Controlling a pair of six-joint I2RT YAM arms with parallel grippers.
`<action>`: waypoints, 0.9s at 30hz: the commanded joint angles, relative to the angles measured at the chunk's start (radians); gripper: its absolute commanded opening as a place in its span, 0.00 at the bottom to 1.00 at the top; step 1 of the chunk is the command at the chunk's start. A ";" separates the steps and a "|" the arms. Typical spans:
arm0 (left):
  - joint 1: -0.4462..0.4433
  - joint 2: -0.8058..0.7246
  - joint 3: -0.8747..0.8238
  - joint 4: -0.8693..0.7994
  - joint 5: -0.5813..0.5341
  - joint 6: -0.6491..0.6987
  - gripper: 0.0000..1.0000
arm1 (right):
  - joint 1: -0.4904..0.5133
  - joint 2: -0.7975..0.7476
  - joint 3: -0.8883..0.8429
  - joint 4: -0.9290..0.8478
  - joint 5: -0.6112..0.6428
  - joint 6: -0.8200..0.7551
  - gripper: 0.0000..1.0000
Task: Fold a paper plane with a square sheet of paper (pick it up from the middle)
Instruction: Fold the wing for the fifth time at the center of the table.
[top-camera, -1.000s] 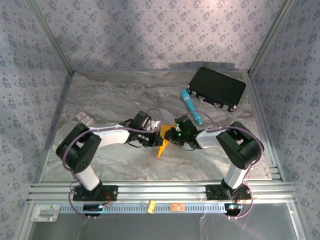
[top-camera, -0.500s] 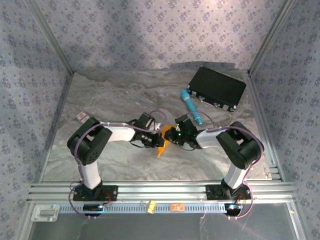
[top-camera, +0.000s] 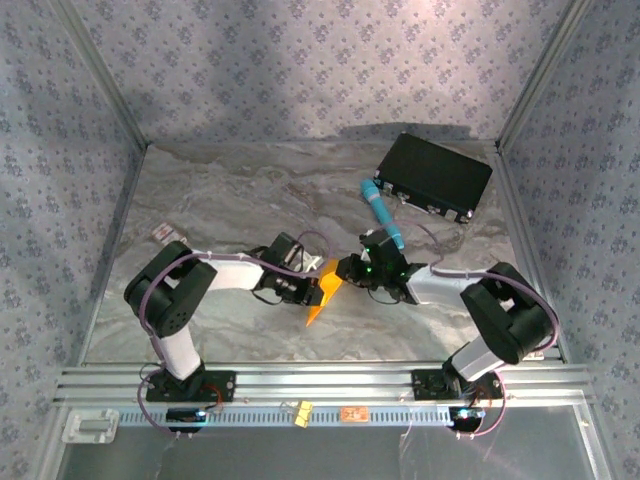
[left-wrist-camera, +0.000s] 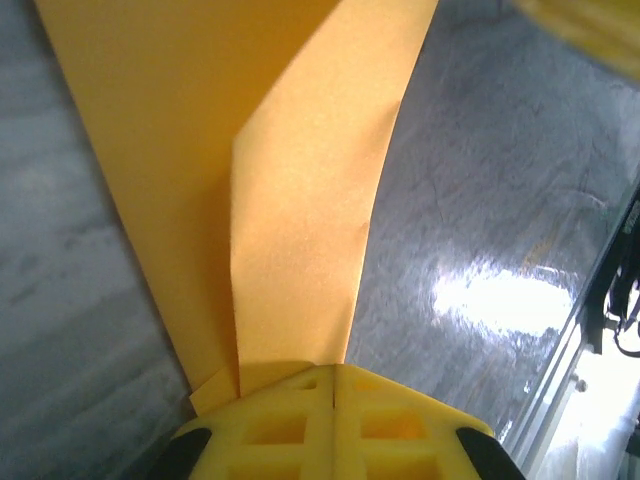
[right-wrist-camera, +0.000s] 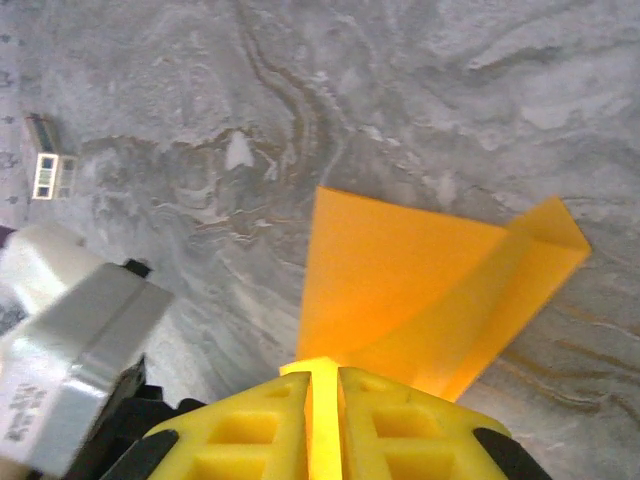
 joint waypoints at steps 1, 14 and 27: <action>0.007 0.020 -0.040 -0.171 -0.039 0.055 0.00 | 0.025 -0.011 -0.004 -0.012 -0.007 -0.045 0.14; 0.027 0.014 -0.047 -0.146 -0.035 0.037 0.00 | 0.092 0.128 0.050 -0.021 0.022 -0.049 0.12; 0.028 0.020 -0.075 -0.141 -0.042 0.033 0.00 | -0.021 0.179 0.021 0.009 0.053 -0.007 0.13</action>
